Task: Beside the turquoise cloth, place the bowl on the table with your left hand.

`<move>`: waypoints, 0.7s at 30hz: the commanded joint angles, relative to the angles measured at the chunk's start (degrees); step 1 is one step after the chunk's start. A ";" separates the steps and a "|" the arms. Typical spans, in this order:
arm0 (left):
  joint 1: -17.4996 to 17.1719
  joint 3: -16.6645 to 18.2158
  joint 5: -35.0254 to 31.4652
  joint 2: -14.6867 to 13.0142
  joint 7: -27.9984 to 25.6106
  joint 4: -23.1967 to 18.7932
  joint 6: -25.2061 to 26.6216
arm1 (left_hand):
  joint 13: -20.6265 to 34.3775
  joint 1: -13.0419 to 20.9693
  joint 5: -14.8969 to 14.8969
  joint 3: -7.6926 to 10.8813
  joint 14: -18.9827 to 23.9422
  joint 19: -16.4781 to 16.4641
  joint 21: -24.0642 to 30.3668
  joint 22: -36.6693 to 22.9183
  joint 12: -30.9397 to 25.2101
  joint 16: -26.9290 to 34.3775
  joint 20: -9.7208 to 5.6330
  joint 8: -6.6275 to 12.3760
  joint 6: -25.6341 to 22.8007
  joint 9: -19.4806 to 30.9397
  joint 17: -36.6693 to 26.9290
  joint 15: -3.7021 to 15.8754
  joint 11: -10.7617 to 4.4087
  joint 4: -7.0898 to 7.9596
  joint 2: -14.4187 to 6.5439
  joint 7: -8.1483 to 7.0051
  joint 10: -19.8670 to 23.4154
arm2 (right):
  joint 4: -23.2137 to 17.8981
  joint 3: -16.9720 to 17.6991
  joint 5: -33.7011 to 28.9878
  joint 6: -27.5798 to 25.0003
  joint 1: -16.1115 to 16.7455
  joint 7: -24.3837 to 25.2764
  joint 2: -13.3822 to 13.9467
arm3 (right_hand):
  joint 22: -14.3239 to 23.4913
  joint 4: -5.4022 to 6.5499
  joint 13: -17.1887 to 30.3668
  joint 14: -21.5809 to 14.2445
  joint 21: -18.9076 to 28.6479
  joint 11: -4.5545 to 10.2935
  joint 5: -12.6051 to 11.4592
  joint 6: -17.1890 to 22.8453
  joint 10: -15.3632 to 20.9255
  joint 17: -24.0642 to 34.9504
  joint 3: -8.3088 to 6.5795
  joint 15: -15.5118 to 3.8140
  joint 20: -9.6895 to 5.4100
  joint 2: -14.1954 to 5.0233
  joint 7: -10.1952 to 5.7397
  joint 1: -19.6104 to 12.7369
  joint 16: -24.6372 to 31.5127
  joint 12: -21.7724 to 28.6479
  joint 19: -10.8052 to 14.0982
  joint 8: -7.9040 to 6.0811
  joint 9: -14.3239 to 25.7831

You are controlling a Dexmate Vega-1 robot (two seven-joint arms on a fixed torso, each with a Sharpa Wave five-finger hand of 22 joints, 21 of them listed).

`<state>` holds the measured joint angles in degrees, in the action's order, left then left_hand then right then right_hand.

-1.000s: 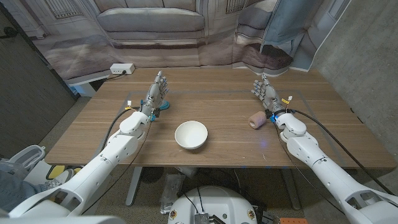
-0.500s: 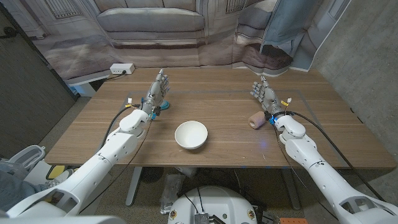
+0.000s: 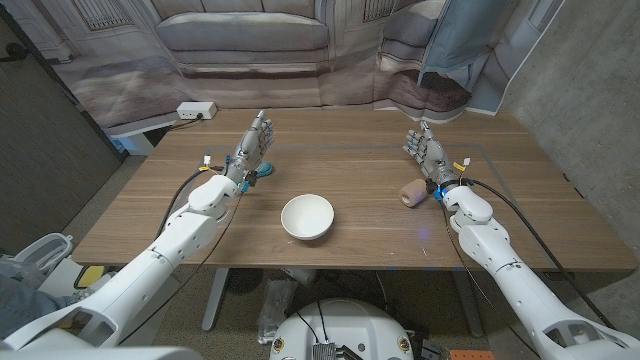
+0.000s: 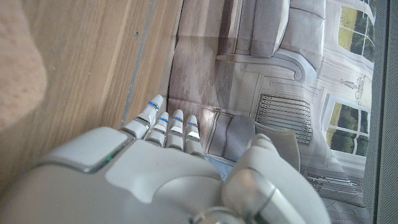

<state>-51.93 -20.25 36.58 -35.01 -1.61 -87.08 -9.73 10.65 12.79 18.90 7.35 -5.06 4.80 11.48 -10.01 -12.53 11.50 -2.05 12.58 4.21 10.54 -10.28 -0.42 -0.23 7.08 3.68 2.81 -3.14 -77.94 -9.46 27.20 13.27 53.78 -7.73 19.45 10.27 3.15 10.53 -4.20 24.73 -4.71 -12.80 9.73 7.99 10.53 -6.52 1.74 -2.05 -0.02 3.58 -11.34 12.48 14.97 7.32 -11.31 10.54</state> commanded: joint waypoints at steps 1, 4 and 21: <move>-2.06 0.88 -0.02 -0.78 2.03 0.17 -3.95 | 0.10 0.74 0.52 0.10 0.65 -0.56 0.64 -0.31 -0.71 0.33 -0.71 0.45 -0.87 0.16 -0.14 -0.12 -0.04 -0.43 -0.16 0.00 1.01 | -1.99 0.26 -1.07 -0.60 0.86 1.17 -0.12 | 0.15 -0.04 0.13 -0.11 -0.39 0.18 -0.33 -0.01 0.25 0.28 0.08 0.08 -2.00 0.16 -0.06 -0.03 -0.16 0.01 0.44 0.06 0.09; -2.85 1.24 -0.24 -0.93 2.43 0.34 -5.54 | 0.10 0.89 0.57 0.08 0.99 -0.78 0.68 -0.31 -0.74 0.36 -0.69 0.48 -1.18 0.16 -0.14 -0.03 0.04 -0.50 -0.25 -0.09 1.30 | -2.81 -0.04 -1.36 -0.98 0.99 1.75 -0.12 | 0.15 -0.05 0.13 -0.14 -0.45 0.20 -0.34 0.00 0.26 0.28 0.10 0.08 -1.96 0.14 -0.05 -0.03 -0.19 -0.03 0.43 0.06 0.10; -7.41 3.30 -1.10 -3.29 2.30 -2.21 -8.62 | 0.09 1.42 0.70 -0.05 1.63 -0.97 0.58 -0.29 -0.74 0.23 -1.16 0.51 -2.17 0.16 -0.14 -0.17 0.07 -0.75 -0.50 -0.06 2.14 | -2.78 -1.95 -2.57 -0.46 0.42 3.29 -0.97 | 0.16 -0.12 0.14 -0.26 -0.80 0.19 -0.36 0.04 0.37 0.30 0.20 0.07 -2.03 0.08 -0.04 0.00 -0.37 -0.21 0.48 0.06 0.10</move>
<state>-56.68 -18.17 36.12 -36.81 0.82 -87.68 -16.44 10.66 13.47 19.30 7.36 -3.47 4.02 11.91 -10.00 -12.98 11.50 -2.06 12.58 2.23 10.53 -10.27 -0.56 -0.31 6.63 3.46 2.65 -1.36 -80.78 -10.43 25.19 12.65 54.45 -5.28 19.07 10.27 3.16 10.52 -4.20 24.14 -4.70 -12.80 9.73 7.98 10.53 -6.52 1.74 -2.05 -0.02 3.58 -11.35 12.29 14.97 7.32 -11.31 10.53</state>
